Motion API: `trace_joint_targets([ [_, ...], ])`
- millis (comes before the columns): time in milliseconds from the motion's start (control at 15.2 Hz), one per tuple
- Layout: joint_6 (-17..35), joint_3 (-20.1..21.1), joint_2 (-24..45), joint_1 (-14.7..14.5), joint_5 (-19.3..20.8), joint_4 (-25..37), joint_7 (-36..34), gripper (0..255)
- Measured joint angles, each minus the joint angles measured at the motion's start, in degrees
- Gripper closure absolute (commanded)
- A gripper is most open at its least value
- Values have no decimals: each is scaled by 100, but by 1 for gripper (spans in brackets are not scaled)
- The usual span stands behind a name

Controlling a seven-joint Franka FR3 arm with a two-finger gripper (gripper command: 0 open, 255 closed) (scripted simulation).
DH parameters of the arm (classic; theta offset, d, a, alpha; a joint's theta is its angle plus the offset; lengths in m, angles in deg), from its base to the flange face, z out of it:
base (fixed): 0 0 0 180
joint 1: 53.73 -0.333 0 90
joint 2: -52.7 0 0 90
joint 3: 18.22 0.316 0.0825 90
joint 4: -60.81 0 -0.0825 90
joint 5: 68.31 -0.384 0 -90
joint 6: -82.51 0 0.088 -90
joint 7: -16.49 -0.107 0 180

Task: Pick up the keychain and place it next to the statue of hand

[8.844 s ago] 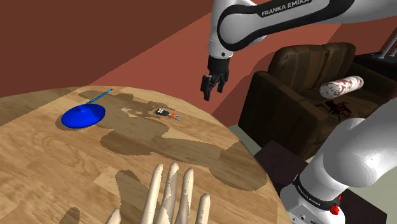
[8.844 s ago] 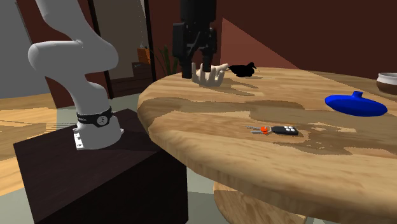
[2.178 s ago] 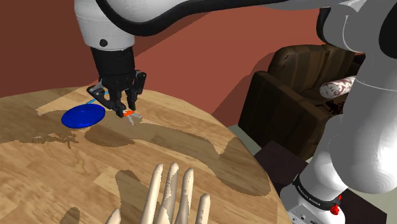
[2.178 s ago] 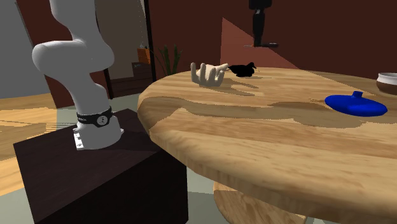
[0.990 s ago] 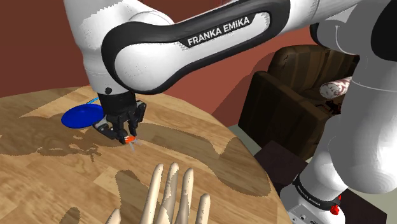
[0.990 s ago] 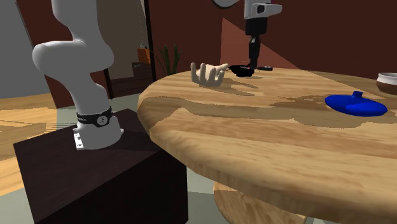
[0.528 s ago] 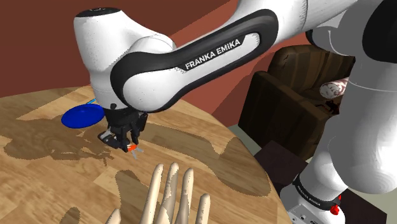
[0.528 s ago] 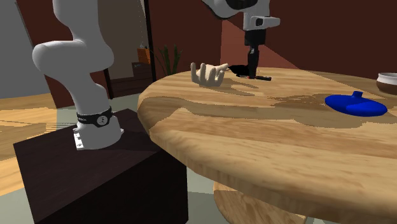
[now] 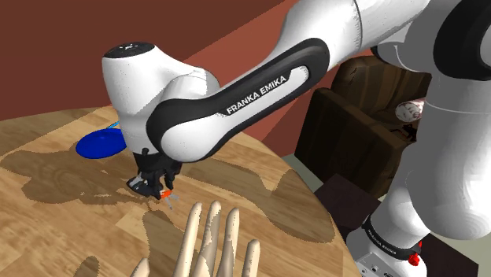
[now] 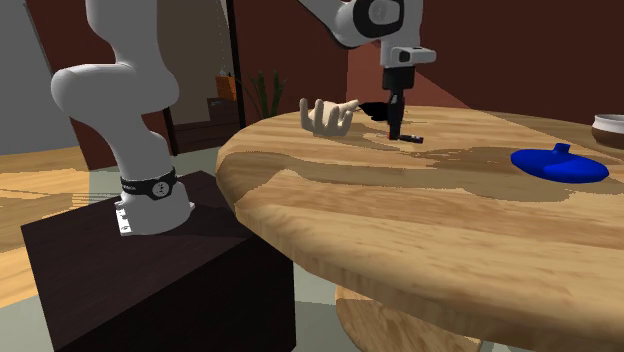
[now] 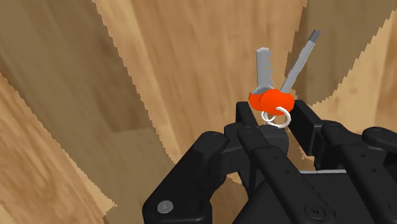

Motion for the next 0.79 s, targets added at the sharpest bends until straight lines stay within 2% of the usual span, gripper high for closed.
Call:
trace_joint_targets([
  [330,302,-51,199,-37,130,-128,-97,255],
  [726,352,-57,213,-38,145,-163,-109,255],
  [792,352,-57,213,-38,145,-164,-109,0],
])
